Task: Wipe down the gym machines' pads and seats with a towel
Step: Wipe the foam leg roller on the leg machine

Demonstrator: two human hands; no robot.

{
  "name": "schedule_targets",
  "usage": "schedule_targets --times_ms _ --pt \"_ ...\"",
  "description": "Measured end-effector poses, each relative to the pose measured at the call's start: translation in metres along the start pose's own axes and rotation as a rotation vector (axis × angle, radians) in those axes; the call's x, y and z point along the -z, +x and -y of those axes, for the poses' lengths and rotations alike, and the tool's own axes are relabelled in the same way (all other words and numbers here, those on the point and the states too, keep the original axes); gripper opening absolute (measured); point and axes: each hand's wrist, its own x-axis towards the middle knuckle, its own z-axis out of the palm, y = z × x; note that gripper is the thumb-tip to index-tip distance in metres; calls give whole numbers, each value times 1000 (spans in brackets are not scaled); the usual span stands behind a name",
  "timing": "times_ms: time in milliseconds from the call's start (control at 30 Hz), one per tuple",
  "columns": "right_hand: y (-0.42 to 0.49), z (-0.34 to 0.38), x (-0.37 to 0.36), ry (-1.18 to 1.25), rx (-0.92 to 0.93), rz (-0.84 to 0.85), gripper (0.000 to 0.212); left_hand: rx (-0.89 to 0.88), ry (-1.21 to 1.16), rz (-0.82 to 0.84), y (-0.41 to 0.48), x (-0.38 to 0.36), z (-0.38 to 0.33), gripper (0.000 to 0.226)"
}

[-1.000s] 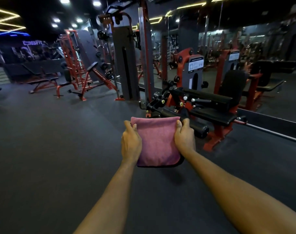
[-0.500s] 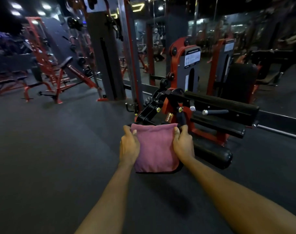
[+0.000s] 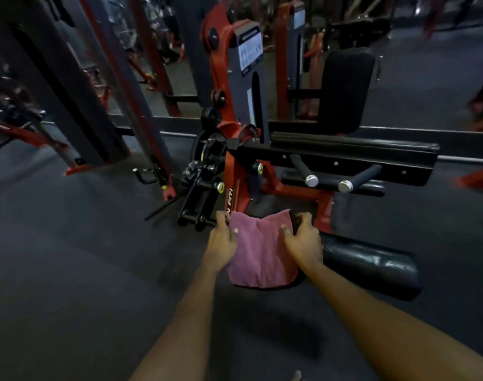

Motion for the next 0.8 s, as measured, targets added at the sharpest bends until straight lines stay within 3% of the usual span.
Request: schedule_targets --times_ms 200,367,467,533,600,800 --pt "71 1 -35 56 -34 29 61 -100 48 47 101 -21 24 26" --pt "102 3 -39 116 -145 -49 53 -152 23 208 150 -30 31 30" --pt "114 8 -41 236 -253 48 40 -231 -18 226 184 -32 37 41" --pt "116 17 -48 305 -270 77 65 -259 -66 203 207 -25 39 41" --pt "116 33 -59 343 -235 74 86 -251 -91 195 230 -15 39 41" --pt "140 114 -87 293 -5 138 66 -300 -56 310 298 38 53 68"
